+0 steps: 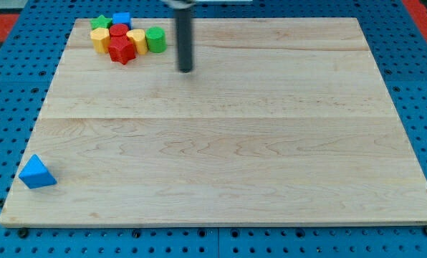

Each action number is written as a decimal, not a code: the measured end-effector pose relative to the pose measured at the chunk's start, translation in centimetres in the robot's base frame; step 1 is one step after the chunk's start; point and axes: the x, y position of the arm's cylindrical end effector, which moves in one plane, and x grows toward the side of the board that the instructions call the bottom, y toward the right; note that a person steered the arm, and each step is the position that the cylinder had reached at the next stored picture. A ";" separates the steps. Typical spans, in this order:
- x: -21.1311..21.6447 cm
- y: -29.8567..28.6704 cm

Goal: Push blue cube into blue triangle

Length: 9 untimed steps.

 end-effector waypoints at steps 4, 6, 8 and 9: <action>-14.4 -16.1; -13.6 -2.2; -12.8 8.6; -7.0 9.4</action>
